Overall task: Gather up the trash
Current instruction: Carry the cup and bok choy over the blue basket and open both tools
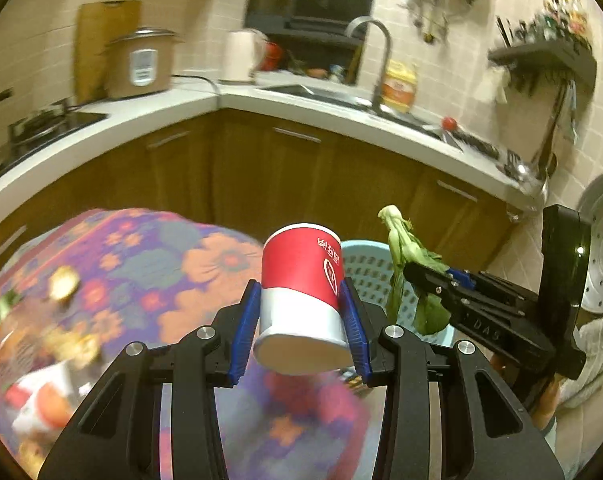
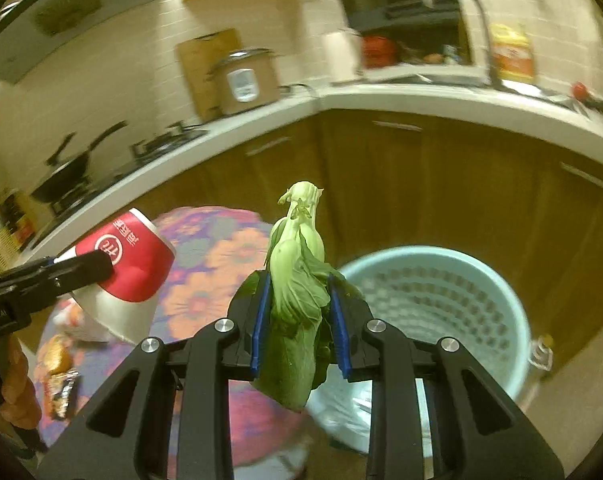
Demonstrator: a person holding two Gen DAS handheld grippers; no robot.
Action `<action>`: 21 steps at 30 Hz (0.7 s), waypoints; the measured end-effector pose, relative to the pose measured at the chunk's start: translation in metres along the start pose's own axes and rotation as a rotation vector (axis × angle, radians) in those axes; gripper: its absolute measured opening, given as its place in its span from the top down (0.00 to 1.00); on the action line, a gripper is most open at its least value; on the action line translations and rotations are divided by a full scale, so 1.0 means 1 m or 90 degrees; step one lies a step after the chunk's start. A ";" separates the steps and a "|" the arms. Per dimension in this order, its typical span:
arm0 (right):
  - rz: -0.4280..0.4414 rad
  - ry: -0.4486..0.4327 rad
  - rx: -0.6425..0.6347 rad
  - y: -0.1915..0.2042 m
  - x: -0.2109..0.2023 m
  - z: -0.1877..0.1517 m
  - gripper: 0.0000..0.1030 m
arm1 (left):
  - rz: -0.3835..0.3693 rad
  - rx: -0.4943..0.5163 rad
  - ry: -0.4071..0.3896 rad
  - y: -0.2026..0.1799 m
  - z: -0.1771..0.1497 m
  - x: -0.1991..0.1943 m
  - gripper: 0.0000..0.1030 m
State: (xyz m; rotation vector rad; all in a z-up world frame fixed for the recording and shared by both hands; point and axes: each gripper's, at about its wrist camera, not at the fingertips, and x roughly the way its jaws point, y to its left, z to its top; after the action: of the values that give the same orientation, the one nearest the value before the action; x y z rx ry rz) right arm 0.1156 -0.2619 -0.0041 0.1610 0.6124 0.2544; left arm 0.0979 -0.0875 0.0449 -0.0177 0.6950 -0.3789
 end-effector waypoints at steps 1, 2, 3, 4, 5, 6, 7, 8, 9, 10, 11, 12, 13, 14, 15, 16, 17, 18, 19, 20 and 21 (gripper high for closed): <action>-0.022 0.007 0.017 -0.014 0.004 -0.002 0.76 | -0.006 0.006 0.010 -0.006 0.002 0.010 0.62; -0.037 0.013 0.030 -0.023 0.007 -0.004 0.76 | -0.010 0.012 0.020 -0.012 0.002 0.020 0.62; -0.050 0.019 0.041 -0.031 0.009 -0.007 0.76 | -0.008 0.017 0.030 -0.020 0.004 0.034 0.62; -0.063 0.028 0.059 -0.042 0.014 -0.010 0.76 | -0.008 0.018 0.036 -0.024 0.005 0.044 0.62; -0.070 0.036 0.074 -0.050 0.018 -0.014 0.76 | -0.015 0.018 0.045 -0.029 0.006 0.056 0.62; -0.077 0.045 0.087 -0.058 0.022 -0.017 0.76 | -0.021 0.017 0.055 -0.034 0.006 0.067 0.62; -0.082 0.051 0.092 -0.063 0.024 -0.020 0.76 | -0.024 0.018 0.060 -0.037 0.005 0.075 0.62; -0.092 0.061 0.098 -0.069 0.028 -0.024 0.76 | -0.026 0.020 0.065 -0.041 0.005 0.085 0.61; -0.096 0.067 0.102 -0.072 0.031 -0.025 0.74 | -0.029 0.020 0.068 -0.042 0.004 0.090 0.60; -0.101 0.073 0.108 -0.077 0.034 -0.027 0.74 | -0.033 0.017 0.072 -0.043 0.004 0.097 0.60; -0.106 0.077 0.114 -0.080 0.036 -0.028 0.73 | -0.034 0.014 0.075 -0.044 0.003 0.101 0.58; -0.110 0.083 0.118 -0.085 0.039 -0.029 0.72 | -0.038 0.007 0.082 -0.044 0.003 0.107 0.58; -0.113 0.088 0.118 -0.086 0.041 -0.029 0.72 | -0.043 0.001 0.086 -0.044 0.002 0.110 0.58; -0.114 0.091 0.117 -0.088 0.043 -0.031 0.70 | -0.048 -0.001 0.090 -0.043 0.001 0.113 0.57; -0.114 0.092 0.117 -0.089 0.043 -0.031 0.67 | -0.049 0.001 0.093 -0.045 0.000 0.116 0.54; -0.112 0.092 0.117 -0.091 0.042 -0.033 0.63 | -0.047 0.006 0.095 -0.045 -0.001 0.117 0.53; -0.110 0.091 0.117 -0.092 0.039 -0.037 0.57 | -0.047 0.009 0.095 -0.046 -0.002 0.116 0.51; -0.111 0.091 0.117 -0.093 0.039 -0.038 0.57 | -0.046 0.011 0.094 -0.047 -0.003 0.115 0.51; -0.110 0.092 0.115 -0.093 0.039 -0.038 0.57 | -0.047 0.011 0.094 -0.046 -0.004 0.114 0.51; -0.105 0.092 0.114 -0.091 0.038 -0.039 0.57 | -0.049 0.012 0.093 -0.047 -0.004 0.112 0.51; -0.101 0.091 0.111 -0.089 0.037 -0.038 0.57 | -0.050 0.013 0.090 -0.047 -0.005 0.108 0.51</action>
State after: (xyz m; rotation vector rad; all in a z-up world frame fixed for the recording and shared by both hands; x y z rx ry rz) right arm 0.1392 -0.3334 -0.0754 0.2629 0.7853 0.0589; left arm 0.1553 -0.1683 -0.0194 0.0016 0.8312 -0.4655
